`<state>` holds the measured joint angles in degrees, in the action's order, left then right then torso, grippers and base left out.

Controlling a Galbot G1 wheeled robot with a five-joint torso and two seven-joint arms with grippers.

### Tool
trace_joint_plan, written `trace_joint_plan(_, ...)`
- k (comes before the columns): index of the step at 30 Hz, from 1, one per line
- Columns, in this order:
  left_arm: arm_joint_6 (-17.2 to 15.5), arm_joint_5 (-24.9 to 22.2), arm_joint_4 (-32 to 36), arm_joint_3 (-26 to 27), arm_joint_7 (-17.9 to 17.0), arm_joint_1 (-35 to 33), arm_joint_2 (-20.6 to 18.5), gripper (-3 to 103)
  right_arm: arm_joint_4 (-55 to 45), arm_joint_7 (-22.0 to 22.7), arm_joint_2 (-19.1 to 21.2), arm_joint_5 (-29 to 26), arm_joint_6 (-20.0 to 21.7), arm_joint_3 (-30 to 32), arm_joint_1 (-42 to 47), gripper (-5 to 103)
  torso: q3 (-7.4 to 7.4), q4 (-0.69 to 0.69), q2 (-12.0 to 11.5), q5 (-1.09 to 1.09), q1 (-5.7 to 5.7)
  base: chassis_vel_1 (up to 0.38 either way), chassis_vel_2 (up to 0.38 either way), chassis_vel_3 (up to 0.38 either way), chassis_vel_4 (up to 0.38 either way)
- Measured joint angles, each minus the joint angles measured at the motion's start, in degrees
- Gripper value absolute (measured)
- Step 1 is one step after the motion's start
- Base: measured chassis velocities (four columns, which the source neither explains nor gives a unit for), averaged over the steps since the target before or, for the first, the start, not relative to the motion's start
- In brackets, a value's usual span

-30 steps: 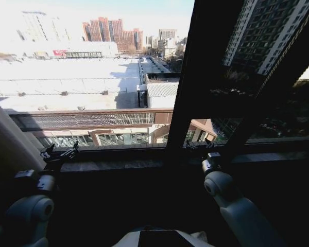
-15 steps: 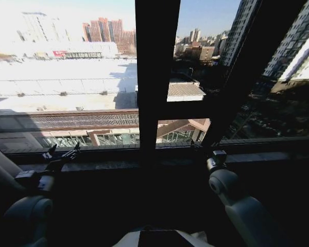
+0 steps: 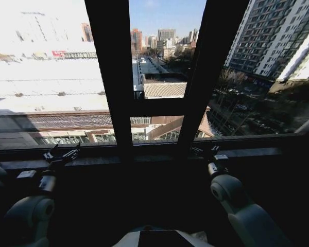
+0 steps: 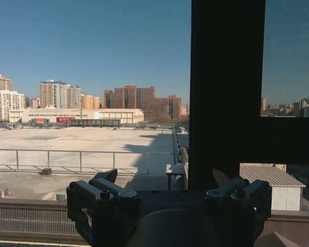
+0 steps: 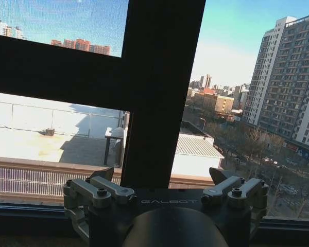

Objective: Open the curtains by pulling them apart, changing their state from closed to fully open.

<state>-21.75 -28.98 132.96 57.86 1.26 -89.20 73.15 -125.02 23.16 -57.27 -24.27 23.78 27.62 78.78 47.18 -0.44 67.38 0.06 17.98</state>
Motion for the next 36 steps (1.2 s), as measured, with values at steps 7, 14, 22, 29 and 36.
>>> trace_joint_plan(7,-0.11,-0.01,0.34,0.23,0.0,-0.27,-0.19,100,-0.22,0.14,-0.15,0.09,-0.07,-0.17,-0.07,100,0.0,0.0,0.0,-0.1,0.01,0.174,-0.229,-0.148,0.207)
trace_joint_plan(14,0.04,-0.04,0.68,0.71,0.04,-1.32,-0.11,100,-0.34,0.25,-1.03,0.13,-0.06,-0.33,-0.16,100,0.0,0.01,0.0,-0.07,0.02,0.328,-0.228,-0.358,0.255)
trace_joint_plan(22,0.79,-0.17,1.13,0.98,0.34,-2.1,-0.17,100,-1.14,0.33,-1.72,0.13,0.03,-0.67,0.1,100,-0.04,-0.01,0.06,-0.03,-0.07,0.254,-0.358,-0.223,0.341)
trace_joint_plan(29,1.57,-0.33,1.32,1.1,0.72,-2.62,-0.12,100,-2.0,0.73,-2.45,0.49,0.08,-0.86,0.78,100,0.03,0.02,-0.03,-0.04,0.05,-0.094,-0.204,0.068,0.242)
trace_joint_plan(36,2.13,-0.5,1.37,1.3,1.56,-2.89,-0.13,100,-2.59,1.02,-3.24,2.03,0.07,-0.83,1.94,100,0.02,0.0,-0.04,-0.07,0.06,-0.186,-0.217,0.18,0.208)
